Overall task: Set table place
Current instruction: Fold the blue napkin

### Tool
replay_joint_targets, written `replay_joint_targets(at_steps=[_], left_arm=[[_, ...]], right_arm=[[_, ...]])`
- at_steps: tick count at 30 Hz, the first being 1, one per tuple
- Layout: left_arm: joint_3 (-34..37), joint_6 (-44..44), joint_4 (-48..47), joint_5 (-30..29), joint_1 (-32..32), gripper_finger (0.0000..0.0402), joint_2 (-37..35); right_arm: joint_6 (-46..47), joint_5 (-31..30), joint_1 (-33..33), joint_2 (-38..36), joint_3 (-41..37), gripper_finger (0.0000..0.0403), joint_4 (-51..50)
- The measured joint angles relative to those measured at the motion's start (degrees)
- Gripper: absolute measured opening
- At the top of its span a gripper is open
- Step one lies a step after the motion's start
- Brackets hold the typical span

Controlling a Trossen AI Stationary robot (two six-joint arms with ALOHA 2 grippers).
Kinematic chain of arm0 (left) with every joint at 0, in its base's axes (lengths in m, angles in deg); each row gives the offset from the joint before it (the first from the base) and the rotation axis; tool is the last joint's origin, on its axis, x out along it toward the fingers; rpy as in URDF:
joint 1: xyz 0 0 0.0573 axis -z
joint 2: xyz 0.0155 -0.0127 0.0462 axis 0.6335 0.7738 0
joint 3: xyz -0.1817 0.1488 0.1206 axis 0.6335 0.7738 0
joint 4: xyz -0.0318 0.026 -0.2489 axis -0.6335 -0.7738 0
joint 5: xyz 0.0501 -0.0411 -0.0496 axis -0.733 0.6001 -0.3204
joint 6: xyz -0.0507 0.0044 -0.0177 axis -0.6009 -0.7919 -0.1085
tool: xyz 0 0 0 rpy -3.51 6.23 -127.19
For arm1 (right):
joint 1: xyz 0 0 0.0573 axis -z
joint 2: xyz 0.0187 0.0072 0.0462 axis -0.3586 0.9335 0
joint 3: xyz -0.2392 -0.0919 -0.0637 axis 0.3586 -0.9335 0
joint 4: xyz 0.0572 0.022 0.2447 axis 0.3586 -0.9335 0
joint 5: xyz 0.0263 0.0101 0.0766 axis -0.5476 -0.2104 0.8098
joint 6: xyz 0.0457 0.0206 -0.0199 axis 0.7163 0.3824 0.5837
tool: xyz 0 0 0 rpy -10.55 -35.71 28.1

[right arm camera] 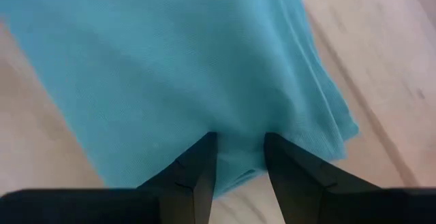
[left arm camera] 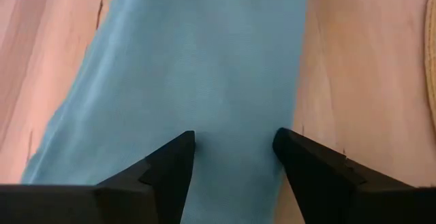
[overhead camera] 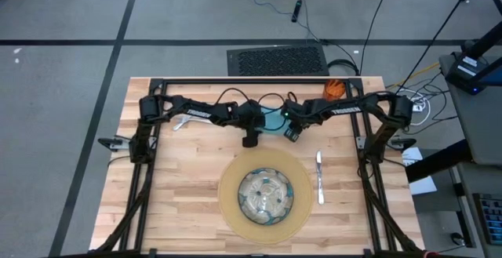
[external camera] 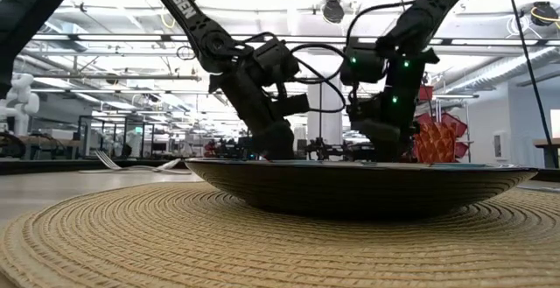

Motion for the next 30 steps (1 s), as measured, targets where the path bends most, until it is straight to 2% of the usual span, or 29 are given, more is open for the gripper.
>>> replay_joint_targets(at_steps=[4, 9, 12, 18, 22, 30], left_arm=[[-0.12, -0.78, -0.24, 0.02, 0.0, 0.0203, 1.46], [-0.11, -1.32, -0.33, -0.08, -0.11, 0.0203, 1.77], [-0.1, -1.61, -0.52, -0.14, -0.09, 0.0203, 1.74], [-1.0, -2.7, -2.58, -0.59, -0.05, 0.0203, -0.05], [-2.42, -2.79, -5.63, -2.08, 0.14, 0.0203, -1.61], [-3.98, 0.53, -7.24, -4.46, 0.3, 0.0203, -6.56]], right_arm=[[-0.01, 0.47, 2.49, 0.72, -0.51, 0.0118, -0.28], [-0.28, -4.16, 2.7, -1.04, -0.79, 0.0118, -1.64], [0.31, -4.83, 2.25, -4.2, -1.15, 0.0118, -3.23], [1.53, -3.24, -1.06, -10.52, -0.93, 0.0118, -0.87], [1.62, -0.09, -1.63, -10.54, -0.91, 0.0118, 0.45], [4.27, 1.34, -2.11, -8.63, -0.91, 0.0118, 2.01]])
